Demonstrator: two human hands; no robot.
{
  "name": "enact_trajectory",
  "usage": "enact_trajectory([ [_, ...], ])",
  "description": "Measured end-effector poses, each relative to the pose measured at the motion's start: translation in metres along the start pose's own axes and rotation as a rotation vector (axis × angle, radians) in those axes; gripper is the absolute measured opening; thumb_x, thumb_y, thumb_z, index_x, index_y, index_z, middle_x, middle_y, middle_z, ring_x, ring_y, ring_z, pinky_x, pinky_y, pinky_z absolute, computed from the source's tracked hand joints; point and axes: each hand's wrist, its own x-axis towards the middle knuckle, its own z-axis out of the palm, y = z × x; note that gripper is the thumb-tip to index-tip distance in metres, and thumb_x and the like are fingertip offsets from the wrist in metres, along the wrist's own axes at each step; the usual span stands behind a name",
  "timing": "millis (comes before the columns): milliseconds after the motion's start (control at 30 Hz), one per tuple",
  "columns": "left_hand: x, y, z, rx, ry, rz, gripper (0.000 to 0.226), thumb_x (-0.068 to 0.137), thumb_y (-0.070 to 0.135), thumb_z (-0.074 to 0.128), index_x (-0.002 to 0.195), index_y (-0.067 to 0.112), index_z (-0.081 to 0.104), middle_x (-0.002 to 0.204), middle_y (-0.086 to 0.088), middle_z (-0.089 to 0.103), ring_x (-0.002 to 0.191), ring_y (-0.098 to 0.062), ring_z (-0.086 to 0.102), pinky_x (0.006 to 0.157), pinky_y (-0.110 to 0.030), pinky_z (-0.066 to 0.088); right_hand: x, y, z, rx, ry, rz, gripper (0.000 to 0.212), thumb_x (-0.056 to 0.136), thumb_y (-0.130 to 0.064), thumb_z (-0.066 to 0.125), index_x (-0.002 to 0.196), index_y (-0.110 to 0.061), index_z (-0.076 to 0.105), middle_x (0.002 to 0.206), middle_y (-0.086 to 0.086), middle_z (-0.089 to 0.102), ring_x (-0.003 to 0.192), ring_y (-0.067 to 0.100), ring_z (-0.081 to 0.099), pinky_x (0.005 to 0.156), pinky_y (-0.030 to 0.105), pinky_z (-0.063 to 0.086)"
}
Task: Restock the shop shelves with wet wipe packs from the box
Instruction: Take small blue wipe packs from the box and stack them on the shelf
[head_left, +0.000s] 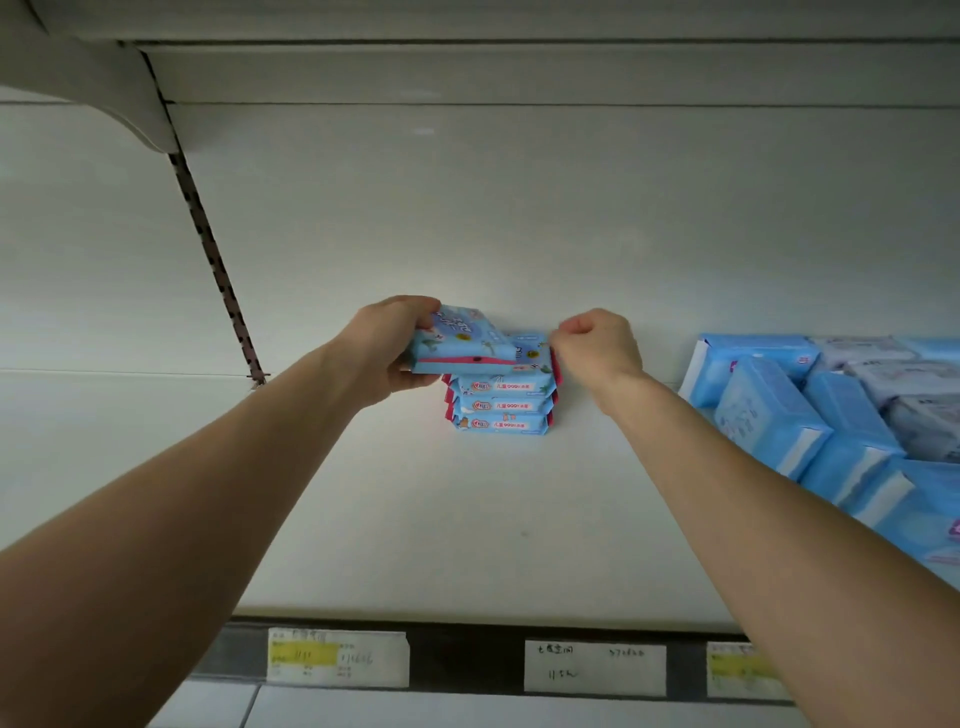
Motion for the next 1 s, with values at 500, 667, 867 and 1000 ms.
enact_trajectory([
  [500,0.018,-0.006,0.009,-0.164,-0.199,-0.189,0.010,0.094,0.015,0.056,0.093,0.006,0.059,0.074,-0.009,0.071,0.059,-0.018,0.068,0.052,-0.027,0.057,-0.026,-0.016,-0.019,0.456,-0.449,0.220,0.007,0.090,-0.016,0.062,0.087,-0.009,0.062,0.078,0.008,0.066,0.056,0.014,0.067,0.050,0.021,0.054],
  [667,0.019,-0.004,0.001,-0.208,-0.165,-0.216,0.013,0.092,0.015,0.061,0.089,0.004,0.053,0.065,-0.013,0.070,0.055,-0.023,0.069,0.053,-0.036,0.059,-0.026,-0.019,-0.014,0.572,-0.349,0.209,0.012,0.088,-0.012,0.066,0.080,-0.008,0.057,0.076,0.006,0.065,0.059,0.016,0.065,0.051,0.022,0.056],
  [867,0.019,0.010,0.001,0.017,-0.251,-0.193,0.015,0.089,0.026,0.061,0.085,0.012,0.061,0.070,-0.004,0.066,0.048,-0.013,0.060,0.041,-0.018,0.048,-0.021,-0.032,-0.012,0.748,-0.310,0.225,0.017,0.091,-0.025,0.064,0.082,-0.011,0.059,0.078,0.007,0.066,0.061,0.016,0.064,0.055,0.025,0.054],
  [1000,0.020,0.005,0.009,-0.099,-0.267,-0.154,0.010,0.090,0.012,0.062,0.098,0.008,0.062,0.094,-0.010,0.067,0.076,-0.020,0.066,0.054,-0.031,0.060,-0.027,-0.025,-0.005,0.703,-0.518,0.245,0.010,0.091,-0.019,0.062,0.094,-0.009,0.063,0.080,0.008,0.070,0.067,0.019,0.068,0.064,0.031,0.059],
])
